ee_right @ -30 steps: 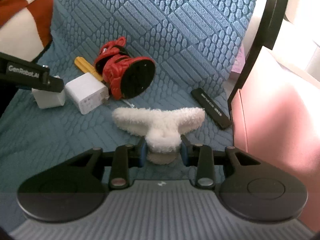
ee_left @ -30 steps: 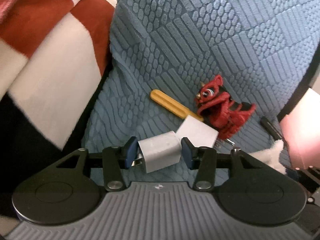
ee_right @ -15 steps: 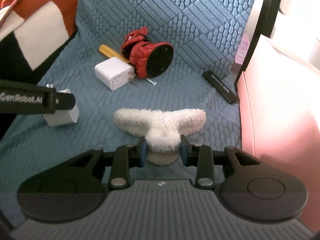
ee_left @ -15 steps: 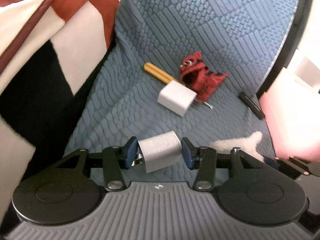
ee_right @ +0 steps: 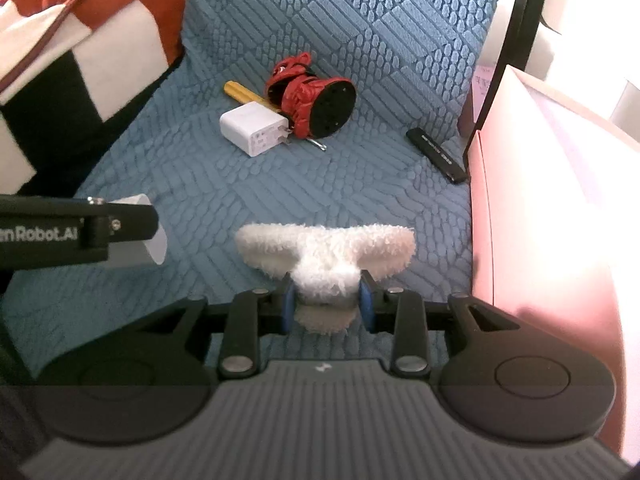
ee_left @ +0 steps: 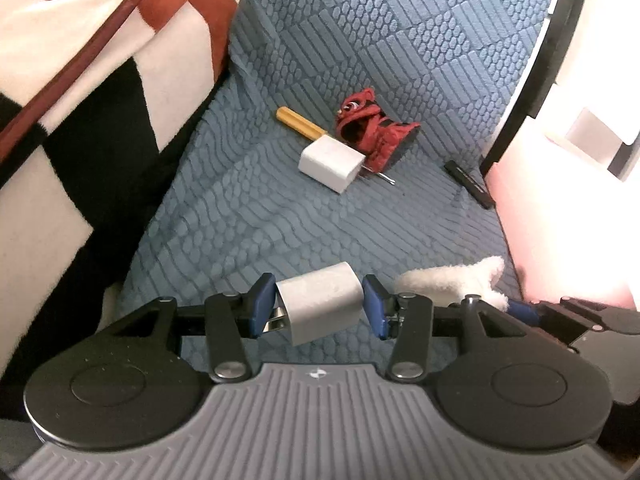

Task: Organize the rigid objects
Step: 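Lift the fluffy toy with the right gripper while the left lifts the charger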

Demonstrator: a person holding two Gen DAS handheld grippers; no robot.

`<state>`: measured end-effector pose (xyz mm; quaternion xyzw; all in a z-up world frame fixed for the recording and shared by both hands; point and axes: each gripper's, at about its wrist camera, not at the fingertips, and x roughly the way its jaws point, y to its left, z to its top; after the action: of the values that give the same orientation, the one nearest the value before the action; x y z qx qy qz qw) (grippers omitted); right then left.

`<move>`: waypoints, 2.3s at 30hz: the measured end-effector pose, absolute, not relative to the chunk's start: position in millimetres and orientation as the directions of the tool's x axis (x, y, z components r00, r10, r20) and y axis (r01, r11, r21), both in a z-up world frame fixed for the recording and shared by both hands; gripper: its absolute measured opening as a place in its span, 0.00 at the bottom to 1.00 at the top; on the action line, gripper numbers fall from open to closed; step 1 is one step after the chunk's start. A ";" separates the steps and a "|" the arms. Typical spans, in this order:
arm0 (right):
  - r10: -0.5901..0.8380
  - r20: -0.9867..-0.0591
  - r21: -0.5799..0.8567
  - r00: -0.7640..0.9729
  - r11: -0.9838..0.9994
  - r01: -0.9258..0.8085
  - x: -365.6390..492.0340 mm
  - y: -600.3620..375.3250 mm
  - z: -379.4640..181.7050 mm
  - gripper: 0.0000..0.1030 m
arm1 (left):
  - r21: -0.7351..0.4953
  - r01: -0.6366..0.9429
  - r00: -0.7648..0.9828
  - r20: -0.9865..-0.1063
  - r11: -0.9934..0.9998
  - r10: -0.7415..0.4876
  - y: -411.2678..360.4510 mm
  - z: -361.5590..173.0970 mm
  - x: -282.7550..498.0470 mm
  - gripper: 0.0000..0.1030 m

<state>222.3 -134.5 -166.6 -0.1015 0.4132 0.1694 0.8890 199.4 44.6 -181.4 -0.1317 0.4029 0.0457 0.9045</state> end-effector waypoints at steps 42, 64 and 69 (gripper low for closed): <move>0.290 -0.774 0.068 0.563 0.922 -0.381 204.3 -158.8 -131.3 0.33 | -0.247 -0.159 0.663 -0.744 0.956 -0.082 37.7 -133.9 184.2 0.52; 0.296 -0.697 0.110 0.653 0.944 -0.311 161.2 -193.2 14.0 0.33 | -0.339 -0.076 0.705 -0.683 0.938 -0.190 41.3 -17.3 152.9 0.52; 0.289 -0.681 0.105 0.672 0.948 -0.302 159.8 -196.4 26.9 0.33 | -0.291 -0.048 0.701 -0.692 0.956 -0.175 35.9 -8.2 157.6 0.52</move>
<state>159.8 -196.4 26.9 -0.0084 0.3711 0.1616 0.9144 157.6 35.9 -8.2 -0.1449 0.3853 -0.0350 0.9107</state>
